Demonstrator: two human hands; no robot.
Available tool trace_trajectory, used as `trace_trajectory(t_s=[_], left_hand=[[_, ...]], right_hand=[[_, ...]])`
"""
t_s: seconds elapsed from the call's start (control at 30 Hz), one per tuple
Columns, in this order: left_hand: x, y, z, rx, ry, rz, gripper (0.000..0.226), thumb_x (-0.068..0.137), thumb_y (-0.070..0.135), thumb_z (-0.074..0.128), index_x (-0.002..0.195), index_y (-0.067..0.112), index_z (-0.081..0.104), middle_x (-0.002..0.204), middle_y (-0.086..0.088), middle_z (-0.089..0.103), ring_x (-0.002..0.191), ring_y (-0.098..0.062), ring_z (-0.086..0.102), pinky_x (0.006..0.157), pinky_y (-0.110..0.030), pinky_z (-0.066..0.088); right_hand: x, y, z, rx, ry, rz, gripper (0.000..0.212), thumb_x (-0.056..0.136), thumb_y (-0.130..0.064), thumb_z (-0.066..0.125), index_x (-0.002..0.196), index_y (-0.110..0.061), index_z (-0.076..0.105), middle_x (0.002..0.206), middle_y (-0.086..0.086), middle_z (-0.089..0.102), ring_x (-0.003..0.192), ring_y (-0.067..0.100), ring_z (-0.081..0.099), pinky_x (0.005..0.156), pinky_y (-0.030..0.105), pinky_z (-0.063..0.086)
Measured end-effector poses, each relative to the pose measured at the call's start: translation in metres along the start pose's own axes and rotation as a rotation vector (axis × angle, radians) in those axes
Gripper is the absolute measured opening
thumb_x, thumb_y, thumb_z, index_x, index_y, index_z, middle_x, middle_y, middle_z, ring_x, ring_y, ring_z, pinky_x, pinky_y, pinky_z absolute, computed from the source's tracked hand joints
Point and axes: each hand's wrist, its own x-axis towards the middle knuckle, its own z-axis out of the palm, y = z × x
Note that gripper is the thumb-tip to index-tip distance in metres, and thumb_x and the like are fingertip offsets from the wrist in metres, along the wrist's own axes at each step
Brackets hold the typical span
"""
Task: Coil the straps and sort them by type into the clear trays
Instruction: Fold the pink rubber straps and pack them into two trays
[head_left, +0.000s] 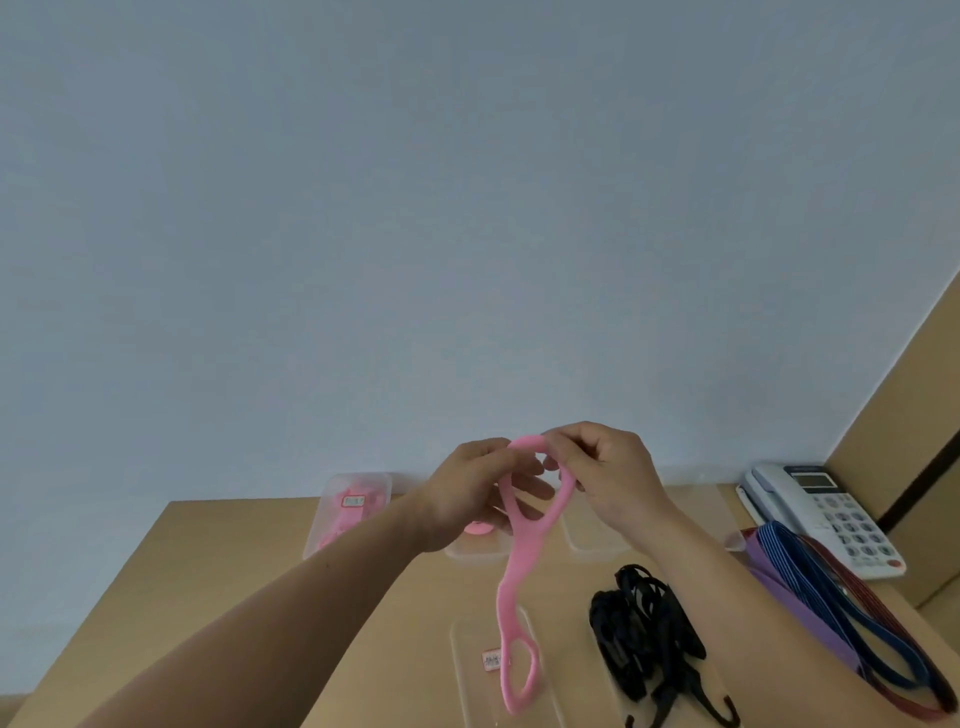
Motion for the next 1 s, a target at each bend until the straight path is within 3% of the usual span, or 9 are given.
trace_trajectory(t_s=[0.17, 0.43, 0.63, 0.73, 0.87, 0.93, 1.0], left_hand=[[0.0, 0.011, -0.002, -0.058, 0.022, -0.019, 0.048, 0.086, 0.057, 0.059, 0.095, 0.011, 0.07, 0.098, -0.016, 0.074, 0.083, -0.038, 0.072, 0.064, -0.035, 0.057], [-0.002, 0.017, 0.006, -0.167, 0.04, 0.008, 0.033, 0.083, 0.03, 0.065, 0.101, 0.003, 0.066, 0.092, -0.015, 0.07, 0.08, -0.04, 0.071, 0.062, -0.036, 0.057], [0.0, 0.019, 0.012, -0.16, 0.051, 0.03, 0.026, 0.087, 0.028, 0.067, 0.095, 0.004, 0.064, 0.089, -0.017, 0.069, 0.072, -0.036, 0.071, 0.056, -0.032, 0.055], [0.0, 0.016, 0.012, -0.153, 0.053, 0.081, 0.016, 0.088, 0.018, 0.065, 0.095, 0.003, 0.061, 0.097, -0.026, 0.069, 0.074, -0.034, 0.071, 0.055, -0.031, 0.055], [0.0, 0.009, 0.009, -0.138, 0.094, 0.129, 0.006, 0.094, 0.009, 0.063, 0.096, 0.004, 0.061, 0.092, -0.024, 0.07, 0.077, -0.034, 0.071, 0.06, -0.033, 0.056], [0.0, 0.007, 0.007, -0.074, 0.159, 0.163, 0.004, 0.094, 0.007, 0.064, 0.096, 0.004, 0.062, 0.091, -0.02, 0.071, 0.08, -0.037, 0.071, 0.064, -0.041, 0.058], [0.001, 0.005, 0.005, 0.019, 0.204, 0.203, 0.005, 0.092, 0.007, 0.065, 0.097, 0.004, 0.064, 0.093, -0.019, 0.072, 0.086, -0.042, 0.07, 0.074, -0.052, 0.059]], right_hand=[[0.001, -0.003, -0.002, -0.004, 0.032, -0.055, 0.011, 0.088, -0.026, 0.071, 0.083, -0.034, 0.076, 0.084, -0.015, 0.073, 0.08, 0.002, 0.065, 0.068, 0.01, 0.048], [-0.005, -0.001, -0.003, 0.007, 0.012, -0.072, 0.02, 0.081, -0.01, 0.078, 0.088, -0.028, 0.072, 0.086, -0.017, 0.072, 0.082, 0.0, 0.063, 0.064, 0.009, 0.046], [-0.005, -0.002, -0.005, -0.049, 0.008, -0.089, 0.023, 0.078, -0.005, 0.077, 0.087, -0.026, 0.07, 0.082, -0.017, 0.069, 0.079, 0.015, 0.062, 0.067, 0.029, 0.052], [-0.004, -0.001, -0.006, -0.061, 0.016, -0.077, 0.025, 0.076, -0.008, 0.08, 0.087, -0.027, 0.068, 0.081, -0.021, 0.066, 0.073, 0.007, 0.059, 0.063, 0.02, 0.049], [-0.002, 0.004, -0.012, 0.001, -0.051, -0.007, 0.027, 0.078, -0.015, 0.081, 0.098, -0.027, 0.068, 0.092, -0.011, 0.07, 0.079, 0.002, 0.061, 0.067, 0.013, 0.048], [-0.001, 0.004, -0.014, 0.063, -0.123, 0.044, 0.009, 0.085, -0.023, 0.075, 0.093, -0.024, 0.073, 0.09, -0.001, 0.072, 0.072, 0.006, 0.061, 0.064, 0.016, 0.049], [0.0, 0.004, -0.013, 0.092, -0.12, 0.06, 0.013, 0.092, -0.027, 0.066, 0.085, -0.02, 0.074, 0.082, 0.003, 0.074, 0.066, 0.009, 0.061, 0.058, 0.018, 0.048]])
